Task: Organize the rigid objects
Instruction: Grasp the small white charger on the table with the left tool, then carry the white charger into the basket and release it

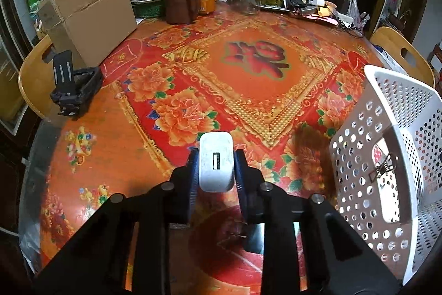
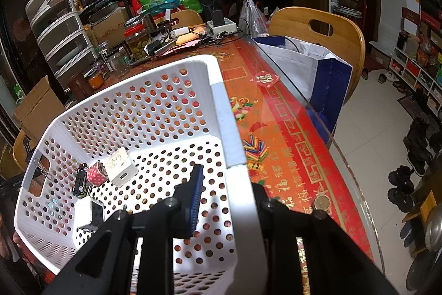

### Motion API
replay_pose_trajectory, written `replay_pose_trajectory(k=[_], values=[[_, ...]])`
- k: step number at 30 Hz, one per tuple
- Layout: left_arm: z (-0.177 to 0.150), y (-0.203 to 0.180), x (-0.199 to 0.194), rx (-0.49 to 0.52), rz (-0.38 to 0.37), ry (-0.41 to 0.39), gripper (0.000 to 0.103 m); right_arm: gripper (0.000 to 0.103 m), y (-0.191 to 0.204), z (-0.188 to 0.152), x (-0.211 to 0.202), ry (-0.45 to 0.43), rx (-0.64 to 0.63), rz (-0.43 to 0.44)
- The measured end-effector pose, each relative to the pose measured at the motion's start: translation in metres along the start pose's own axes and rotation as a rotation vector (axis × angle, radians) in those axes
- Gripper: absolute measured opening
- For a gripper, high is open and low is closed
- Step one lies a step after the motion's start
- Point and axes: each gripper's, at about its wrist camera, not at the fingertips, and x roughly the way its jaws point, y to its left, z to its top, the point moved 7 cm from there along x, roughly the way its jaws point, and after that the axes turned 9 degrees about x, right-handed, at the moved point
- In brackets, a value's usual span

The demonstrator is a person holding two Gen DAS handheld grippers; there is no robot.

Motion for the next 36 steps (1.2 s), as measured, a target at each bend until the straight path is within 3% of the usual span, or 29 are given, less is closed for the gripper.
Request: replay_pose_trajectory(k=[9, 17, 25, 36], values=[[-0.005, 0.002, 0.005, -0.002, 0.01, 0.006, 0.021, 0.023, 0.0, 0.0, 0.0, 0.0, 0.0, -0.001], [0.012, -0.005, -0.047, 0.033, 0.051, -0.124, 0.021, 0.023, 0.0, 0.0, 0.0, 0.0, -0.001, 0.0], [0.034, -0.042, -0.111, 0.132, 0.173, -0.247, 0.021, 0.023, 0.0, 0.0, 0.0, -0.002, 0.001, 0.001], [0.049, -0.119, -0.152, 0.26, 0.168, -0.328, 0.021, 0.023, 0.003, 0.001, -0.001, -0.002, -0.002, 0.013]])
